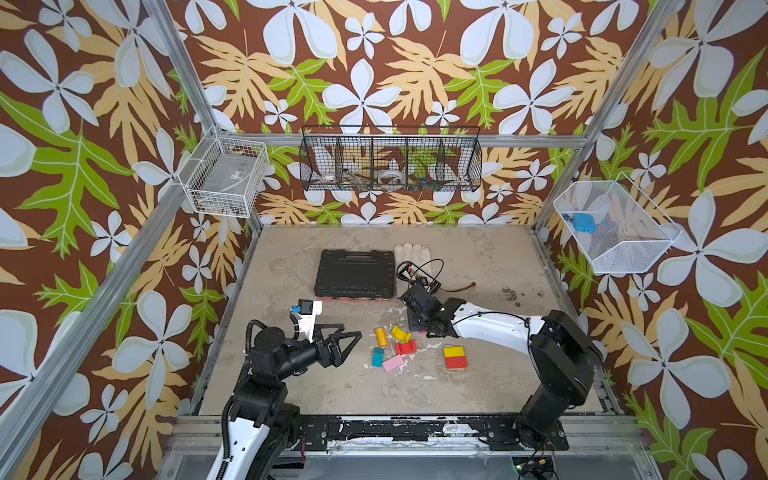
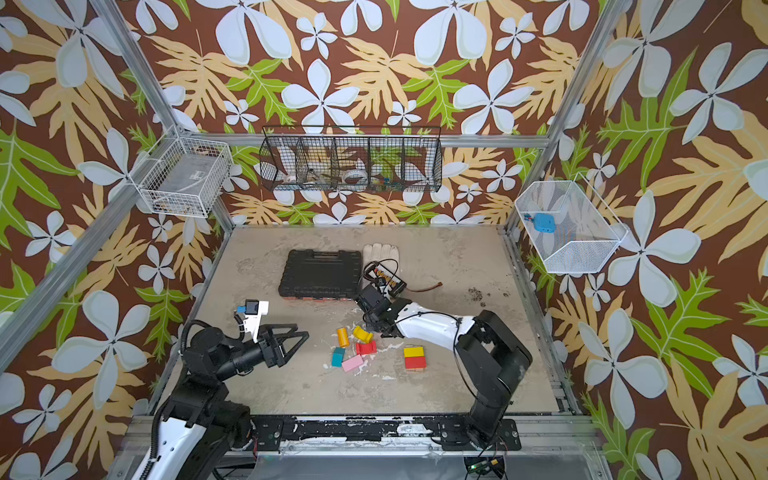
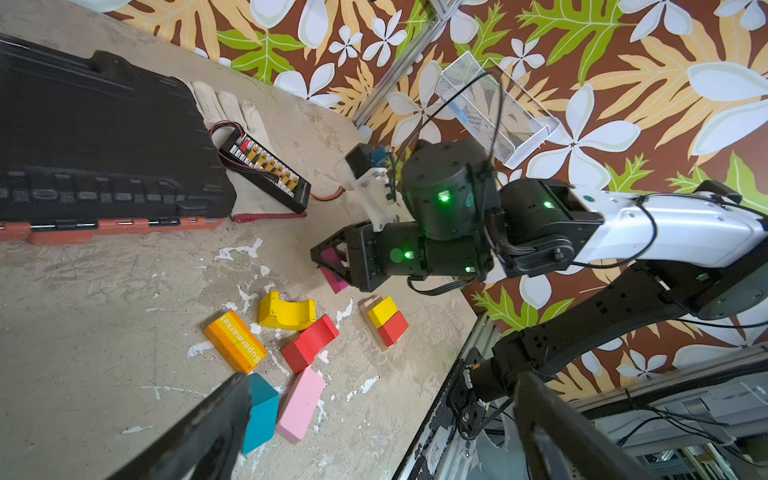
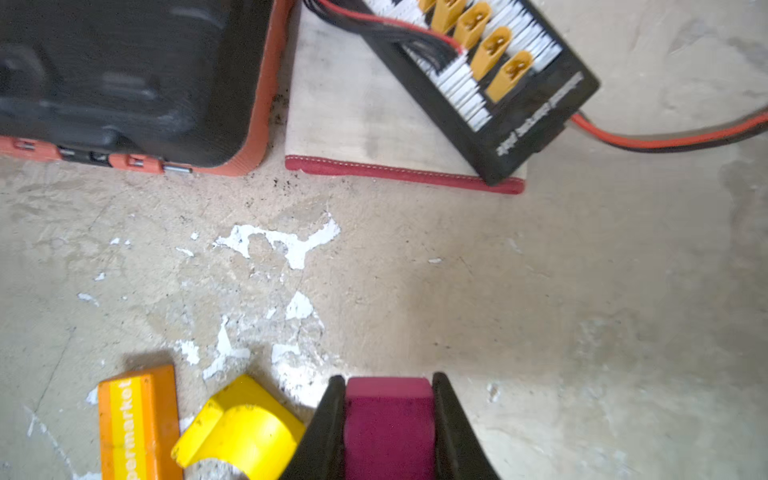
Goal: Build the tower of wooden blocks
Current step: 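Close the right gripper on the magenta block and lift it, then carry the magenta block over the stack with the right gripper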
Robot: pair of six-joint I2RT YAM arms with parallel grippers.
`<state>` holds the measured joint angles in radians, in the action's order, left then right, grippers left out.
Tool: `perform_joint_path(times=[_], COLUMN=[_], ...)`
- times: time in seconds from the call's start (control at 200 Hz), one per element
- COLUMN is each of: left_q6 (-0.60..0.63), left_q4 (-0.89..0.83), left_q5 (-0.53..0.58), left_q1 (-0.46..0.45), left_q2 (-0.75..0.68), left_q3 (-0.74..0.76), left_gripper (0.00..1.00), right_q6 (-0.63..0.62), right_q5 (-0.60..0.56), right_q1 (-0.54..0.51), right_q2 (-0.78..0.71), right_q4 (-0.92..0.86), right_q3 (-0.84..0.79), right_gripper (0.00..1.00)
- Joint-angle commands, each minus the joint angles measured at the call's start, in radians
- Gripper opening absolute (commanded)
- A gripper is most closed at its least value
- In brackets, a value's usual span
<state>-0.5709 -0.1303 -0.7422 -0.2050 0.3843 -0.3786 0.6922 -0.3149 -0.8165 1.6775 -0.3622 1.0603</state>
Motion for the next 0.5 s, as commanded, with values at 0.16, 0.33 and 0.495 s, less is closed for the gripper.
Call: perform_joint_path(times=[0.16,0.33,0.495], left_q6=[0.002,0.003,0.000], left_q4=[0.031,0.031,0.031], left_q5=[-0.010,-0.017,-0.008], left_q1=[0.000,0.000,0.000], left_q2=[-0.012,-0.002,-0.016], left_q3=[0.003,0.003,0.004], left_gripper=[1.00,1.00,1.00], right_q6=[-0.012,-0.024,-0.040], right_q5=[-0.096,-0.133,-0.111], right_q1=[-0.001,0.007,0.032], right_q2=[-0.251,-0.398,-0.497], right_q4=[-0.118,-0.174,-0.165], right_q3=[-0.122,-0.210,-0.300], right_gripper=[0.27,0.27,0.29])
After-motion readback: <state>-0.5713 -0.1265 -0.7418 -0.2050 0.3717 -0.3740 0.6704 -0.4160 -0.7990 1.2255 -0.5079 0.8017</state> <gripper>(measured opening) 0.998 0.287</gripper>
